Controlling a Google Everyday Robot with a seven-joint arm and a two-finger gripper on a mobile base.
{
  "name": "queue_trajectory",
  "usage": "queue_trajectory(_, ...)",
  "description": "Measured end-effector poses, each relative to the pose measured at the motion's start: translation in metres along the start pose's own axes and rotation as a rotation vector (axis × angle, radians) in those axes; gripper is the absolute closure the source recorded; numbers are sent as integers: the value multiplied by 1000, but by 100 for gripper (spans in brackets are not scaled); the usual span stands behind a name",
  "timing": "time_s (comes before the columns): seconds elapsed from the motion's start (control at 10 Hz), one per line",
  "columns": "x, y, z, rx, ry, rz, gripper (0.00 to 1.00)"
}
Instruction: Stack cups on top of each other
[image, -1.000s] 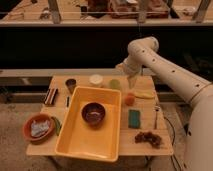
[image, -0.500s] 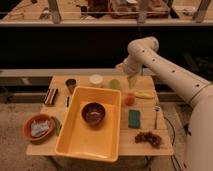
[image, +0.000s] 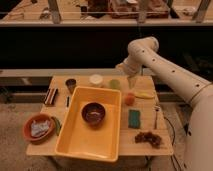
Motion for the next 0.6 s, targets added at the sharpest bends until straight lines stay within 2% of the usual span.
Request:
queue_trajectory(0.4, 0, 0, 0, 0, 0, 0, 20)
queue_trajectory(0.6, -1, -2, 2, 20, -23, -26, 20)
